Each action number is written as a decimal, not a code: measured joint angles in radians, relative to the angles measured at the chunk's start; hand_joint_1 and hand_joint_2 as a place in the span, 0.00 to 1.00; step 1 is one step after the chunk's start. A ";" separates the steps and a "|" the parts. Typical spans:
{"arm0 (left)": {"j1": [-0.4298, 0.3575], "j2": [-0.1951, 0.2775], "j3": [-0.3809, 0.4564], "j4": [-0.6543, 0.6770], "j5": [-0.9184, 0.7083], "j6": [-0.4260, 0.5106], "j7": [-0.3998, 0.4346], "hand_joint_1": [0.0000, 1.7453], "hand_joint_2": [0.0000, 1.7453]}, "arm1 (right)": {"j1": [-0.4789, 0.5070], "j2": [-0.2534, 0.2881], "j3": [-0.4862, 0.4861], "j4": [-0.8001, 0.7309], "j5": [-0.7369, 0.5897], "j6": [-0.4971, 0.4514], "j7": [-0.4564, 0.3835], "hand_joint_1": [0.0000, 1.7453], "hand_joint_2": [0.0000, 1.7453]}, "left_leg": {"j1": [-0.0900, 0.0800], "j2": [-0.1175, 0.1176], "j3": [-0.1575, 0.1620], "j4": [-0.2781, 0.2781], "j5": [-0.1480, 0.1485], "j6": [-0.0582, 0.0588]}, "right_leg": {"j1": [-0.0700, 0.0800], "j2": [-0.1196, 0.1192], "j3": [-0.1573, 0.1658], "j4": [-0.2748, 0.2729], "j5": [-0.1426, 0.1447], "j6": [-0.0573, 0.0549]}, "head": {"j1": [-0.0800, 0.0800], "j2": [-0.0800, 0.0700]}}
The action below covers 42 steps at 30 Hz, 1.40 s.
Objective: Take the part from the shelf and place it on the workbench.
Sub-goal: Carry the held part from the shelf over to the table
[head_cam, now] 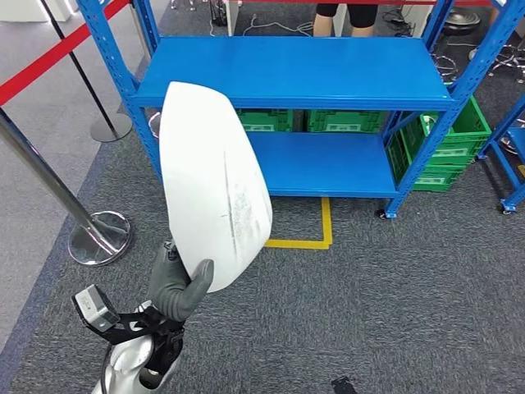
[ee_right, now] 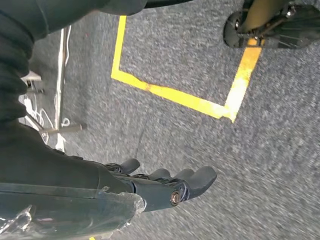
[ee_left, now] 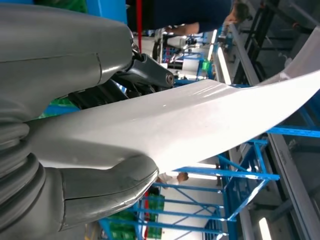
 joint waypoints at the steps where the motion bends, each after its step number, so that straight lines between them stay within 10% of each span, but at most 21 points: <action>1: 0.000 -0.001 0.000 0.000 0.002 -0.001 0.000 0.94 1.00 | 0.001 0.000 -0.001 0.000 0.000 0.000 0.000 0.00 1.00 | 0.001 0.009 -0.002 -0.003 0.001 0.003 | -0.002 0.007 -0.006 -0.001 0.003 0.006 | 0.000 0.000; 8: 0.002 -0.007 -0.003 0.000 0.011 -0.010 0.001 0.94 1.00 | 0.005 -0.001 -0.002 0.000 -0.001 0.000 0.000 0.00 1.00 | 0.003 0.088 -0.002 -0.011 0.007 0.022 | 0.001 -0.080 -0.130 0.278 -0.135 0.033 | 0.016 0.000; 14: 0.001 -0.009 -0.005 0.000 0.019 -0.014 0.001 0.94 1.00 | 0.004 -0.002 -0.002 0.000 0.002 -0.001 0.005 0.00 1.00 | -0.009 0.143 0.000 -0.002 0.003 0.006 | 0.005 -0.154 0.023 0.004 -0.020 0.021 | 0.015 0.000; 18: 0.001 -0.012 -0.006 -0.002 0.020 -0.016 0.001 0.94 1.00 | 0.007 -0.002 -0.002 0.000 0.002 -0.001 0.005 0.00 1.00 | -0.008 0.145 -0.006 0.016 -0.015 -0.012 | 0.003 -0.113 0.012 0.002 -0.011 -0.012 | 0.012 0.000; 22: 0.003 -0.011 -0.006 -0.003 0.028 -0.014 0.001 0.94 1.00 | 0.005 -0.002 -0.002 0.000 0.002 -0.001 0.007 0.00 1.00 | -0.003 0.076 -0.107 0.241 -0.134 -0.025 | -0.002 -0.066 0.003 0.001 -0.001 -0.026 | 0.009 0.000; 24: 0.004 -0.011 -0.005 -0.003 0.035 -0.010 0.001 0.94 1.00 | 0.007 -0.002 -0.003 0.000 0.001 -0.001 0.010 0.00 1.00 | -0.002 0.072 -0.129 0.284 -0.129 -0.022 | -0.002 -0.038 0.000 0.001 0.003 -0.025 | 0.009 0.000; 28: 0.004 -0.012 -0.004 -0.003 0.039 -0.008 0.001 0.94 1.00 | 0.006 -0.002 -0.005 0.000 0.000 -0.001 0.014 0.00 1.00 | 0.004 0.007 -0.019 0.063 -0.016 -0.010 | -0.002 0.016 -0.006 0.005 0.009 -0.012 | 0.008 0.000; 32: 0.004 -0.015 -0.004 -0.004 0.039 -0.007 0.002 0.94 1.00 | 0.010 -0.003 -0.009 0.000 0.000 -0.001 0.014 0.00 1.00 | 0.008 0.006 0.002 0.006 -0.009 0.004 | -0.005 0.046 -0.029 0.004 0.019 0.011 | 0.008 0.000; 36: 0.004 -0.021 -0.004 -0.004 0.042 -0.007 0.002 0.94 1.00 | 0.011 -0.004 -0.013 0.000 0.000 0.000 0.015 0.00 1.00 | 0.008 0.057 0.002 0.002 -0.006 0.022 | 0.002 -0.057 -0.102 0.157 -0.075 0.028 | 0.025 0.000; 39: 0.005 -0.021 -0.003 -0.004 0.048 -0.010 0.002 0.94 1.00 | 0.007 -0.005 -0.015 0.000 0.001 0.007 0.012 0.00 1.00 | 0.006 0.101 0.001 0.002 -0.007 0.024 | 0.000 -0.083 -0.153 0.287 -0.121 0.034 | 0.027 0.000; 42: 0.004 -0.022 -0.004 -0.004 0.053 -0.015 0.003 0.94 1.00 | 0.007 -0.006 -0.017 0.000 -0.001 0.012 0.006 0.00 1.00 | 0.004 0.136 0.006 0.004 -0.012 0.018 | 0.001 -0.124 -0.055 0.118 -0.042 0.034 | 0.028 0.000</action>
